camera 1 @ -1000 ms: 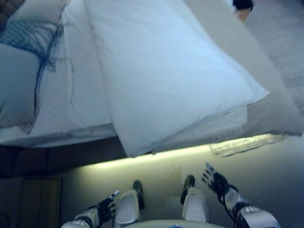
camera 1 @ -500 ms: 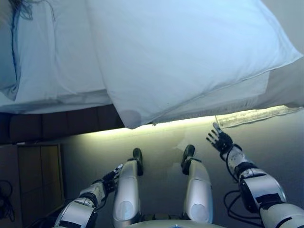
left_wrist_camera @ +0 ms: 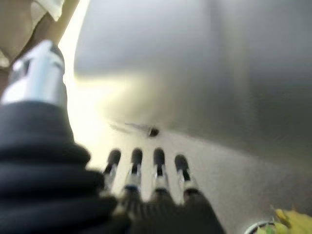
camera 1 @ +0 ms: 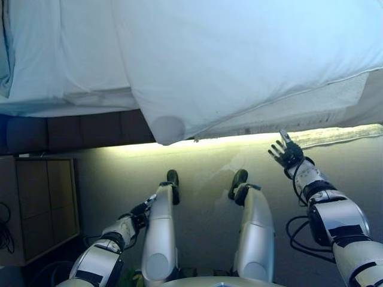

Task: Make the bed neatly

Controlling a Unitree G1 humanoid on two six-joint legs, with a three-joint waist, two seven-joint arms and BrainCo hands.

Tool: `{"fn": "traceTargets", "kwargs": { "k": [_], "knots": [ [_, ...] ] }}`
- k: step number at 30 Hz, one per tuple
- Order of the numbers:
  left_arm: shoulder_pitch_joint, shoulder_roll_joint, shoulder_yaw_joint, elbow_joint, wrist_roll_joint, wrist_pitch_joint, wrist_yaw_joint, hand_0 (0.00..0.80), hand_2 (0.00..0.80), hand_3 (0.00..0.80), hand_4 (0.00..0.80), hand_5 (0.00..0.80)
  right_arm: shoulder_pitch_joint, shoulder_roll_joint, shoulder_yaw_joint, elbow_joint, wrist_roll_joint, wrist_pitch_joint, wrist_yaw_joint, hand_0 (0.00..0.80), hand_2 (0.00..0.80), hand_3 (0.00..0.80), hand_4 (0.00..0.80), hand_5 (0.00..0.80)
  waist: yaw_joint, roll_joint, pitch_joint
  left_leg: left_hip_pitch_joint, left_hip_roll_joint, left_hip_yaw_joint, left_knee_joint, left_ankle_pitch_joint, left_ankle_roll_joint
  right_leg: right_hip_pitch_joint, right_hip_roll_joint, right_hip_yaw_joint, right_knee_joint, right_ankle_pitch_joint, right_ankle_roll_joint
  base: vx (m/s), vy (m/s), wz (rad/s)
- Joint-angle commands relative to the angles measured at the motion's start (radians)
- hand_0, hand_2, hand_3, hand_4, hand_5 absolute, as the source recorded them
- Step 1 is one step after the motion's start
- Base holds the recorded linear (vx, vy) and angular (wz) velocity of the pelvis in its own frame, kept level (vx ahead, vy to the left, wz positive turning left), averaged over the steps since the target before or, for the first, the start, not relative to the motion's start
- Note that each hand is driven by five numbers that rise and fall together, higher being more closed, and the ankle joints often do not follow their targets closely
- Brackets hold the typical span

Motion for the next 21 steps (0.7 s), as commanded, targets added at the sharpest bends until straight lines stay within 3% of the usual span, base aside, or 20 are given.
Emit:
{"fn": "traceTargets", "kwargs": {
  "k": [1,21],
  "knots": [
    [0.076,0.02,-0.058,0.002,-0.028,-0.006,0.008,0.0,0.0,0.0,0.0,0.0,-0.028,-0.065,-0.001,-0.009,0.019,-0.002,0.021,0.0,0.0,0.0,0.0,0.0,0.02,0.014,-0.057,-0.045,0.006,-0.026,0.037,-0.063,0.027,-0.018,-0.025,0.111,0.02,-0.037,0.068,0.036,-0.005,0.13],
    [0.219,0.05,-0.009,-0.089,-0.08,-0.054,-0.027,0.0,0.0,0.0,0.0,0.0,-0.297,-0.19,0.042,-0.017,-0.034,0.023,-0.032,0.0,0.0,0.0,0.0,0.0,0.078,0.037,-0.056,-0.276,-0.006,-0.081,0.277,-0.107,0.065,-0.234,-0.015,0.143,0.28,-0.124,0.01,0.013,0.01,0.02]
  ]
}}
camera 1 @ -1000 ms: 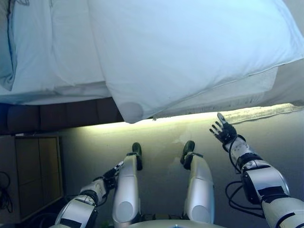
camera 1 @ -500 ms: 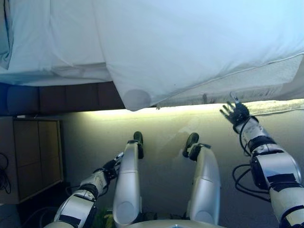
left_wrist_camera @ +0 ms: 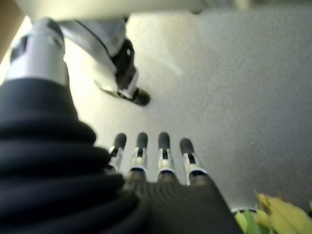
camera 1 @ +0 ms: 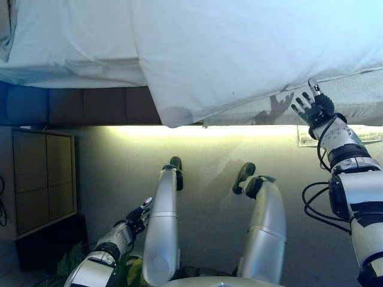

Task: Make the bed neatly

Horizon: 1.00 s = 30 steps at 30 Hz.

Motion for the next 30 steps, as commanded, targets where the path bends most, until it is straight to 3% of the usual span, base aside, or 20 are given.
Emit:
{"fn": "traceTargets", "kwargs": {
  "k": [1,13,24,25,28,30],
  "knots": [
    [0.078,0.025,-0.011,0.014,-0.042,-0.002,-0.012,0.0,0.0,0.0,0.0,0.0,-0.035,-0.068,0.028,-0.013,-0.032,-0.011,-0.01,0.0,0.0,0.0,0.0,0.0,0.016,0.02,-0.043,-0.042,0.0,-0.013,0.067,-0.08,0.075,-0.024,-0.011,0.113,0.091,-0.092,0.029,0.001,0.051,-0.03],
    [0.122,0.062,-0.001,-0.069,-0.069,0.023,-0.007,0.0,0.0,0.0,0.0,0.0,-0.136,-0.122,0.099,-0.028,-0.067,-0.015,0.048,0.0,0.0,0.0,0.0,0.0,0.027,0.035,-0.027,-0.121,0.004,-0.024,0.169,-0.096,0.076,-0.098,-0.016,0.137,0.191,-0.122,0.022,-0.018,0.038,0.01],
    [0.185,0.088,0.006,-0.111,-0.028,0.016,-0.033,0.0,0.0,0.0,0.0,0.0,-0.207,-0.149,0.13,-0.061,-0.066,-0.026,0.134,0.0,0.0,0.0,0.0,0.0,0.045,0.026,-0.035,-0.1,0.026,-0.039,0.194,-0.079,0.069,-0.071,-0.025,0.131,0.231,-0.126,0.024,0.004,-0.015,0.06],
    [0.188,0.088,0.005,-0.113,-0.028,0.014,-0.033,0.0,0.0,0.0,0.0,0.0,-0.207,-0.15,0.13,-0.061,-0.066,-0.028,0.139,0.082,0.082,0.082,0.082,0.082,0.045,0.025,-0.035,-0.097,0.027,-0.039,0.194,-0.077,0.068,-0.067,-0.025,0.131,0.231,-0.126,0.024,0.018,-0.012,-0.04],
    [0.205,0.088,0.011,-0.125,-0.013,0.012,-0.036,0.0,0.0,0.0,0.0,0.0,-0.212,-0.154,0.129,-0.073,-0.069,-0.037,0.14,0.59,0.59,0.59,0.59,0.59,0.048,0.028,-0.034,-0.077,0.032,-0.04,0.192,-0.069,0.067,-0.049,-0.031,0.134,0.234,-0.124,0.024,0.042,0.003,0.2],
    [0.215,0.09,0.01,-0.131,-0.012,0.012,-0.036,0.0,0.0,0.0,0.0,0.0,-0.217,-0.16,0.13,-0.074,-0.067,-0.046,0.143,0.8,0.8,0.8,0.8,0.8,0.049,0.031,-0.034,-0.067,0.036,-0.04,0.189,-0.061,0.065,-0.039,-0.037,0.136,0.236,-0.123,0.024,0.054,0.009,-0.08]
  ]
}}
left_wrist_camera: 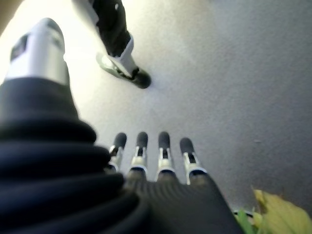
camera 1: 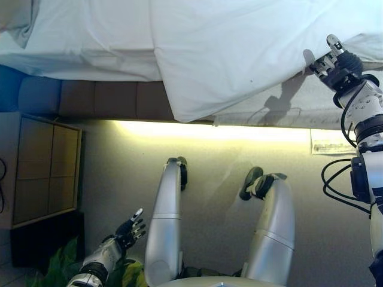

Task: Make the bed neatly

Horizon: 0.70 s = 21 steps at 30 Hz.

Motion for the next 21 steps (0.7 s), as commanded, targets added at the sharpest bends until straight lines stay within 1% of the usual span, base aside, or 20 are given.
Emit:
{"fn": "traceTargets", "kwargs": {
  "k": [1,5,8,12,15,19,21],
  "knots": [
    [0.058,0.026,-0.01,0.03,0.044,-0.009,-0.004,0.0,0.0,0.0,0.0,0.0,-0.044,-0.054,0.01,-0.082,-0.007,-0.077,0.052,0.8,0.8,0.8,0.8,0.8,0.021,0.008,-0.014,0.033,0.039,-0.008,-0.075,0.039,0.04,0.073,-0.033,0.071,0.021,-0.051,0.0,0.054,0.004,-0.22],
    [0.08,0.032,-0.009,0.038,0.048,-0.011,-0.004,0.0,0.0,0.0,0.0,0.0,-0.046,-0.057,0.012,-0.088,-0.007,-0.089,0.073,0.8,0.8,0.8,0.8,0.8,0.025,0.009,-0.017,0.052,0.043,-0.009,-0.096,0.062,0.035,0.09,-0.038,0.07,0.018,-0.045,0.002,0.046,-0.019,0.26],
    [0.095,0.036,-0.004,0.04,0.051,-0.02,-0.014,0.0,0.0,0.0,0.0,0.0,-0.037,-0.057,0.014,-0.098,-0.006,-0.081,0.091,0.8,0.8,0.8,0.8,0.8,0.027,0.006,-0.017,0.065,0.047,-0.01,-0.111,0.078,0.031,0.104,-0.04,0.064,0.009,-0.037,0.003,0.03,-0.028,-0.04],
    [0.105,0.034,0.009,0.023,0.03,-0.062,-0.041,0.0,0.0,0.0,0.0,0.0,-0.004,-0.045,0.014,-0.115,-0.009,-0.076,0.104,0.8,0.8,0.8,0.8,0.8,0.024,0.004,-0.02,0.096,0.055,-0.007,-0.137,0.097,0.028,0.132,-0.04,0.059,-0.01,-0.027,0.006,0.041,0.008,-0.05],
    [0.092,0.039,0.017,-0.027,-0.002,-0.088,-0.054,0.0,0.0,0.0,0.0,0.0,0.031,-0.035,0.003,-0.117,-0.027,-0.069,0.118,0.8,0.8,0.8,0.8,0.8,0.016,0.005,-0.022,0.126,0.062,-0.003,-0.154,0.107,0.027,0.16,-0.042,0.059,-0.022,-0.022,0.008,0.068,0.027,-0.02],
    [0.048,0.071,-0.009,-0.159,-0.061,-0.107,-0.031,0.0,0.0,0.0,0.0,0.0,0.086,-0.02,-0.012,-0.134,-0.041,-0.064,0.135,0.8,0.8,0.8,0.8,0.8,0.001,0.003,-0.03,0.174,0.069,0.007,-0.194,0.118,0.026,0.207,-0.04,0.059,-0.061,-0.01,0.011,0.063,0.027,0.0],
    [0.022,0.082,-0.024,-0.191,-0.083,-0.12,-0.029,0.0,0.0,0.0,0.0,0.0,0.105,-0.014,-0.02,-0.14,-0.049,-0.065,0.144,0.8,0.8,0.8,0.8,0.8,-0.007,0.001,-0.031,0.201,0.07,0.011,-0.22,0.123,0.026,0.232,-0.038,0.059,-0.086,0.0,0.013,0.059,0.036,-0.02]
  ]
}}
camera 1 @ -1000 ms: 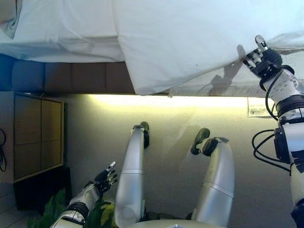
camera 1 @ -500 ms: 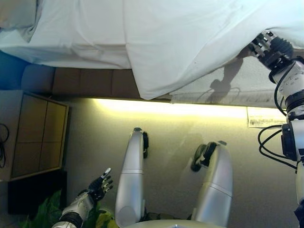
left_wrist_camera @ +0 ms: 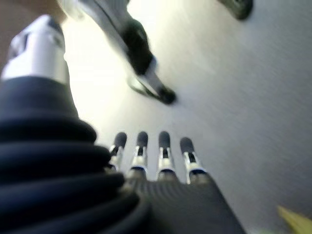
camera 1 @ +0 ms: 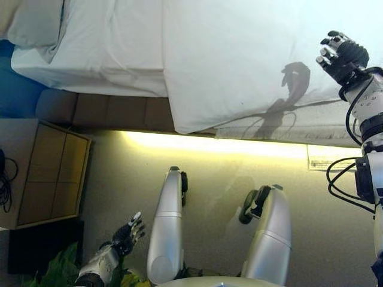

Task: Make the bed neatly

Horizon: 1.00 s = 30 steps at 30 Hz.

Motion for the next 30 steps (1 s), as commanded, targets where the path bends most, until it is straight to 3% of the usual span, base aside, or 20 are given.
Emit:
{"fn": "traceTargets", "kwargs": {
  "k": [1,8,9,10,15,20,22,26,27,28,30],
  "knots": [
    [-0.041,0.062,-0.032,0.007,-0.06,-0.063,0.0,0.0,0.0,0.0,0.0,0.0,0.051,0.007,-0.036,-0.058,-0.018,-0.038,0.041,0.8,0.8,0.8,0.8,0.8,-0.005,-0.007,-0.022,0.052,0.04,-0.019,-0.172,0.124,0.036,0.034,-0.031,0.038,-0.153,0.143,-0.016,0.07,0.038,-0.03],
    [-0.093,0.037,-0.03,0.125,-0.034,-0.079,-0.021,0.0,0.0,0.0,0.0,0.0,0.078,0.033,-0.04,-0.009,-0.034,0.022,0.033,0.8,0.8,0.8,0.8,0.8,-0.021,-0.02,-0.021,0.115,0.052,-0.005,-0.209,0.14,0.038,0.097,-0.037,0.029,-0.2,0.166,-0.015,0.092,0.018,-0.05],
    [-0.096,0.035,-0.024,0.147,-0.027,-0.072,-0.021,0.0,0.0,0.0,0.0,0.0,0.085,0.039,-0.045,0.001,-0.028,0.043,0.017,0.292,0.292,0.292,0.292,0.292,-0.023,-0.021,-0.019,0.114,0.052,-0.005,-0.203,0.137,0.038,0.096,-0.037,0.029,-0.197,0.168,-0.014,0.057,0.009,-0.04],
    [-0.098,0.031,-0.019,0.171,-0.021,-0.075,-0.024,0.0,0.0,0.0,0.0,0.0,0.092,0.046,-0.051,0.008,-0.028,0.052,0.004,0.0,0.0,0.0,0.0,0.0,-0.025,-0.022,-0.016,0.113,0.052,-0.005,-0.2,0.134,0.039,0.093,-0.035,0.03,-0.195,0.169,-0.013,0.021,0.014,-0.04],
    [-0.125,0.007,-0.004,0.308,0.006,-0.078,0.001,0.0,0.0,0.0,0.0,0.0,0.162,0.101,-0.076,0.036,0.021,0.071,-0.042,0.0,0.0,0.0,0.0,0.0,-0.04,-0.029,-0.004,0.158,0.048,0.013,-0.275,0.126,0.034,0.132,-0.016,0.026,-0.277,0.177,-0.001,-0.046,0.025,-0.09],
    [-0.137,-0.013,0.027,0.444,0.039,-0.061,0.023,0.0,0.0,0.0,0.0,0.0,0.327,0.177,-0.133,0.045,0.041,0.061,-0.041,0.0,0.0,0.0,0.0,0.0,-0.053,-0.052,-0.017,0.316,0.025,0.052,-0.466,0.137,0.014,0.293,-0.013,-0.006,-0.509,0.221,0.036,0.077,0.051,-0.15],
    [-0.125,-0.021,0.043,0.496,0.059,-0.048,0.021,0.0,0.0,0.0,0.0,0.0,0.417,0.208,-0.159,0.051,0.06,0.066,-0.055,0.0,0.0,0.0,0.0,0.0,-0.056,-0.067,-0.04,0.402,0.02,0.079,-0.56,0.145,0.005,0.388,-0.023,-0.024,-0.644,0.257,0.061,0.197,0.086,-0.03],
    [-0.096,-0.019,0.066,0.536,0.129,-0.029,-0.003,0.0,0.0,0.0,0.0,0.0,0.526,0.229,-0.19,0.054,0.072,0.072,-0.054,0.0,0.0,0.0,0.0,0.0,-0.053,-0.082,-0.071,0.522,0.006,0.118,-0.654,0.148,0.008,0.534,-0.056,-0.05,-0.795,0.319,0.073,0.211,0.043,-0.12],
    [-0.092,-0.015,0.062,0.541,0.142,-0.024,-0.012,0.0,0.0,0.0,0.0,0.0,0.548,0.228,-0.198,0.055,0.08,0.075,-0.058,0.0,0.0,0.0,0.0,0.0,-0.052,-0.082,-0.076,0.546,0.002,0.122,-0.671,0.15,0.011,0.559,-0.066,-0.052,-0.809,0.333,0.074,0.299,0.039,-0.23],
    [-0.081,-0.014,0.048,0.541,0.155,-0.021,-0.009,0.0,0.0,0.0,0.0,0.0,0.599,0.231,-0.228,0.06,0.082,0.069,-0.053,0.0,0.0,0.0,0.0,0.0,-0.057,-0.072,-0.082,0.603,-0.01,0.119,-0.711,0.148,0.021,0.552,-0.078,-0.022,-0.758,0.384,0.081,0.322,0.016,-0.11],
    [-0.071,-0.005,0.052,0.533,0.177,-0.017,0.0,0.0,0.0,0.0,0.0,0.0,0.628,0.251,-0.25,0.064,0.08,0.056,-0.049,0.0,0.0,0.0,0.0,0.0,-0.059,-0.072,-0.083,0.623,-0.01,0.128,-0.725,0.166,0.043,0.538,-0.064,-0.016,-0.729,0.393,0.072,0.24,-0.064,0.2]
  ]
}}
